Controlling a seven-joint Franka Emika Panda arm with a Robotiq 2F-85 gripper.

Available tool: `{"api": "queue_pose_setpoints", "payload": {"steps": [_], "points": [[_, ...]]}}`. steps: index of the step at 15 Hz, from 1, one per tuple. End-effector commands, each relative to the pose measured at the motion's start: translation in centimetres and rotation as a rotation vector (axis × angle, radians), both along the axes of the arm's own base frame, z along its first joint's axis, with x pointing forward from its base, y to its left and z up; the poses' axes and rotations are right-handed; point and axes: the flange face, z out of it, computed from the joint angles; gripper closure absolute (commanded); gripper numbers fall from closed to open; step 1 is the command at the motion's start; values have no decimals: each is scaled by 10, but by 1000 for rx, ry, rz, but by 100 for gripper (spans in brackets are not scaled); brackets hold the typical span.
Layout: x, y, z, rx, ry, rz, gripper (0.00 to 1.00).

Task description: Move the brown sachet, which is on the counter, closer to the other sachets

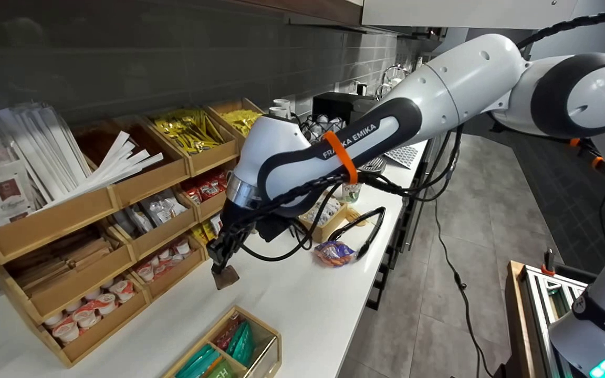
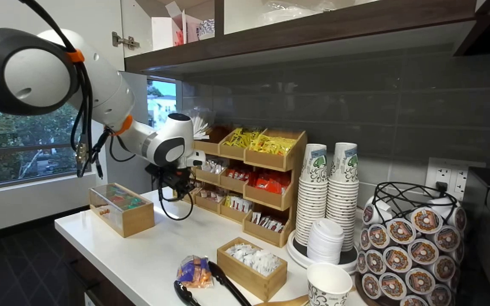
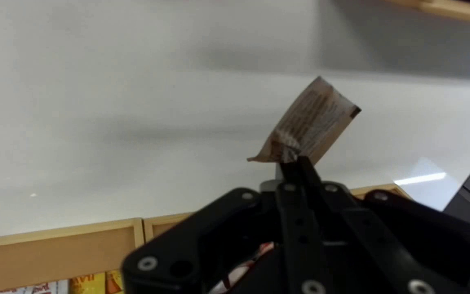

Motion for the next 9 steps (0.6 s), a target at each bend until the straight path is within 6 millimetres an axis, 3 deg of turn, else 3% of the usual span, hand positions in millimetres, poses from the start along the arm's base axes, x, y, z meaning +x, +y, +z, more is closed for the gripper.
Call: {"api": "queue_pose_setpoints", "payload": {"steps": [1,4,9], "points": [[-6,13,33,57,3,9,99],[-6,29,50,93,-31,-4,99],[-3,49,60,156,-85,-51,99]]}}
